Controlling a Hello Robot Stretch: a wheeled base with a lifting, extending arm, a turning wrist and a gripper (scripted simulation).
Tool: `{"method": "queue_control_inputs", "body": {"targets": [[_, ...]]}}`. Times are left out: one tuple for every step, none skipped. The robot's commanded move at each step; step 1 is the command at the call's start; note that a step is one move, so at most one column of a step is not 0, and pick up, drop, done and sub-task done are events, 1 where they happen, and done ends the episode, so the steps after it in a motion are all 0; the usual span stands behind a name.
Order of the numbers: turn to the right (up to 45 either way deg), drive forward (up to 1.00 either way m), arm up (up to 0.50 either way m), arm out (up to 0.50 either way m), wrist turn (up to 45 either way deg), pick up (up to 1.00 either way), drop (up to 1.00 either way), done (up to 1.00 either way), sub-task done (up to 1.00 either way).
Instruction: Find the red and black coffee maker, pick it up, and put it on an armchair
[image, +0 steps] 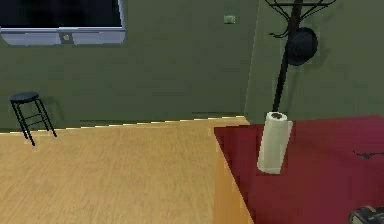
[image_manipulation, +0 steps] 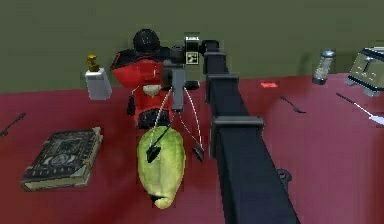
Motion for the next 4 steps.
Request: {"method": "queue_control_inputs", "body": {"targets": [[0.0,0.0,0.0,0.0,45.0,0.0,0.0,0.0,0.0],[0.0,0.0,0.0,0.0,45.0,0.0,0.0,0.0,0.0],[0.0,0.0,0.0,0.0,27.0,0.0,0.0,0.0,0.0],[0.0,0.0,0.0,0.0,0.0,1.0,0.0,0.0,0.0]]}}
